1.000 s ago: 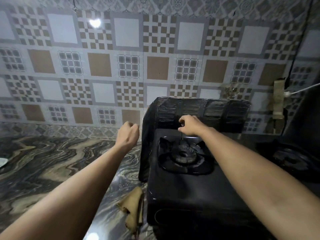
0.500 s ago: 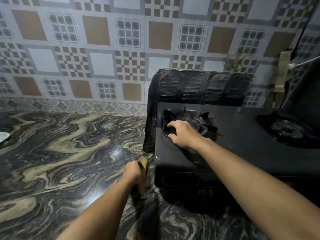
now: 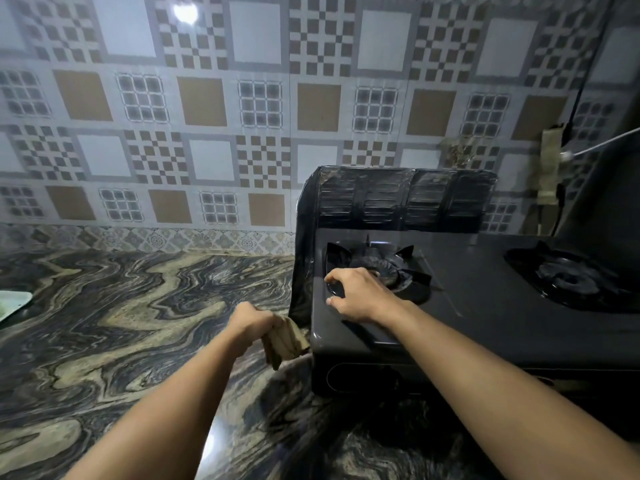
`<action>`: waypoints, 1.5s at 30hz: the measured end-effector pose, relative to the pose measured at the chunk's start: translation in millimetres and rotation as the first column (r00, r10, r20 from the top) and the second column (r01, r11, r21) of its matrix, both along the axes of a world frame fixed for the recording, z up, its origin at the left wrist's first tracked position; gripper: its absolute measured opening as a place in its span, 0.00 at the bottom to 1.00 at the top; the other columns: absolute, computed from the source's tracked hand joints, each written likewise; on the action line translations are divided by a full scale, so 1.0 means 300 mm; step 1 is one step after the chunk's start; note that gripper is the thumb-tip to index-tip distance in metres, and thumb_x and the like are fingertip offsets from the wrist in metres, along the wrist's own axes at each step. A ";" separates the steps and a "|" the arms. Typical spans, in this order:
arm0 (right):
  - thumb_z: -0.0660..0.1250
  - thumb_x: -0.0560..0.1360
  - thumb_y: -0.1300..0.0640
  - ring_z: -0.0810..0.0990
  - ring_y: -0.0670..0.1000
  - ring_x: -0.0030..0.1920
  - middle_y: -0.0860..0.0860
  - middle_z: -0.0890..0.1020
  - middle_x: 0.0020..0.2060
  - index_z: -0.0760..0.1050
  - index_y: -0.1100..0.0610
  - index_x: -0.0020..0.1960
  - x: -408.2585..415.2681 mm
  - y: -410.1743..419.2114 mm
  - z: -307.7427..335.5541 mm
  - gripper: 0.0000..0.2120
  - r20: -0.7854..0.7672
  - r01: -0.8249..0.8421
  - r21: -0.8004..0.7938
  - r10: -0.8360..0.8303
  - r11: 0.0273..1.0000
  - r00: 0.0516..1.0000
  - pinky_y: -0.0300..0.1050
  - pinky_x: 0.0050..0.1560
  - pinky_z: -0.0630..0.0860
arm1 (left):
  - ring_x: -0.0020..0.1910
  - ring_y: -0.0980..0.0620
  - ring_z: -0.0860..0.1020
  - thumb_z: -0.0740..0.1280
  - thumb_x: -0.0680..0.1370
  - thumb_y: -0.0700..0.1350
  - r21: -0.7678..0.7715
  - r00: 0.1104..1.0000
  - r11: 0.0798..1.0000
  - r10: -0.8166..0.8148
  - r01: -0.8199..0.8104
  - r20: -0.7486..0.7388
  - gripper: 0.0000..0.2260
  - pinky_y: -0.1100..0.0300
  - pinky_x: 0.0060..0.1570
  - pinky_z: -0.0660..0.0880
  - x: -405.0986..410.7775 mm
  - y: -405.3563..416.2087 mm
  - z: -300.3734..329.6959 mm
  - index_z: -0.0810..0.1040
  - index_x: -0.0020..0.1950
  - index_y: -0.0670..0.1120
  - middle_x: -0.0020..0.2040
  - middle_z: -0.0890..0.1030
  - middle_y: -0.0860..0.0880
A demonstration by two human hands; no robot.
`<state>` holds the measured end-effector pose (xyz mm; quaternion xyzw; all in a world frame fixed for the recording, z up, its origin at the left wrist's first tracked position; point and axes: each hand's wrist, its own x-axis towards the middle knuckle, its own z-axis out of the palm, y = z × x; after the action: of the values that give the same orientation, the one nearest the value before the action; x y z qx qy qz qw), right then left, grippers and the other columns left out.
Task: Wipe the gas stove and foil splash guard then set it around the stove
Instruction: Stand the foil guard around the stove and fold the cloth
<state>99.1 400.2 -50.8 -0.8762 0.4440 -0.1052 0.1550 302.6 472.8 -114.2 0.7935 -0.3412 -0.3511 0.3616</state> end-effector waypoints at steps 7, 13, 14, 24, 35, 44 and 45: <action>0.80 0.65 0.49 0.80 0.46 0.46 0.51 0.84 0.50 0.78 0.55 0.62 0.095 0.048 0.069 0.28 0.122 -0.188 0.218 0.164 0.958 0.979 0.36 0.48 0.74 | 0.34 0.42 0.79 0.71 0.69 0.43 -0.113 0.978 0.993 -0.010 -0.014 -0.208 0.14 0.54 0.34 0.78 -0.005 0.014 0.208 0.82 0.50 0.34 0.40 0.83 0.36; 0.77 0.67 0.54 0.83 0.47 0.43 0.50 0.85 0.42 0.83 0.53 0.55 0.153 0.054 0.133 0.17 0.268 -0.166 0.122 0.128 0.979 0.955 0.43 0.48 0.79 | 0.36 0.43 0.79 0.67 0.75 0.41 -0.249 0.946 0.963 0.013 -0.099 -0.324 0.11 0.54 0.29 0.80 -0.020 0.023 0.340 0.79 0.54 0.36 0.42 0.81 0.37; 0.76 0.68 0.56 0.84 0.47 0.41 0.50 0.86 0.41 0.84 0.52 0.53 0.161 0.048 0.134 0.14 0.300 -0.152 0.113 0.112 0.982 0.947 0.45 0.49 0.80 | 0.35 0.44 0.79 0.67 0.75 0.41 -0.263 0.945 0.959 0.012 -0.102 -0.326 0.10 0.55 0.30 0.80 -0.024 0.024 0.353 0.80 0.53 0.36 0.40 0.81 0.38; 0.65 0.79 0.59 0.82 0.51 0.47 0.51 0.85 0.45 0.83 0.56 0.53 0.151 0.026 0.253 0.09 0.482 -0.156 0.021 0.127 0.987 0.867 0.48 0.52 0.79 | 0.33 0.50 0.73 0.63 0.77 0.44 -0.362 0.855 0.931 -0.150 -0.046 -0.496 0.08 0.55 0.38 0.73 0.008 0.064 0.396 0.76 0.39 0.44 0.36 0.77 0.46; 0.59 0.82 0.61 0.74 0.48 0.27 0.57 0.73 0.34 0.77 0.67 0.47 0.059 0.053 0.388 0.11 0.533 -0.210 0.292 0.023 0.933 0.846 0.38 0.26 0.74 | 0.39 0.51 0.79 0.79 0.65 0.50 -0.469 0.908 0.867 -0.319 0.165 -0.271 0.16 0.56 0.42 0.78 -0.033 0.110 0.391 0.84 0.47 0.41 0.42 0.84 0.46; 0.59 0.81 0.61 0.77 0.53 0.37 0.58 0.77 0.37 0.77 0.60 0.39 -0.011 0.041 0.411 0.14 0.423 -0.255 0.349 0.091 0.902 0.901 0.46 0.36 0.77 | 0.29 0.50 0.80 0.71 0.73 0.32 -0.413 0.986 0.906 -0.139 0.087 -0.097 0.05 0.59 0.29 0.78 -0.063 0.099 0.407 0.82 0.39 0.41 0.35 0.82 0.42; 0.60 0.81 0.61 0.79 0.51 0.36 0.56 0.79 0.36 0.78 0.58 0.37 -0.025 0.040 0.415 0.15 0.401 -0.262 0.355 0.107 0.897 0.910 0.46 0.37 0.78 | 0.30 0.49 0.80 0.70 0.73 0.33 -0.389 0.992 0.915 -0.121 0.105 -0.018 0.05 0.59 0.29 0.78 -0.055 0.096 0.410 0.83 0.39 0.41 0.37 0.83 0.41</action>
<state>91.7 412.2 73.7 -0.8284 0.3321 -0.1601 0.4217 286.2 501.6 8.8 0.6777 -0.4415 -0.3135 0.4975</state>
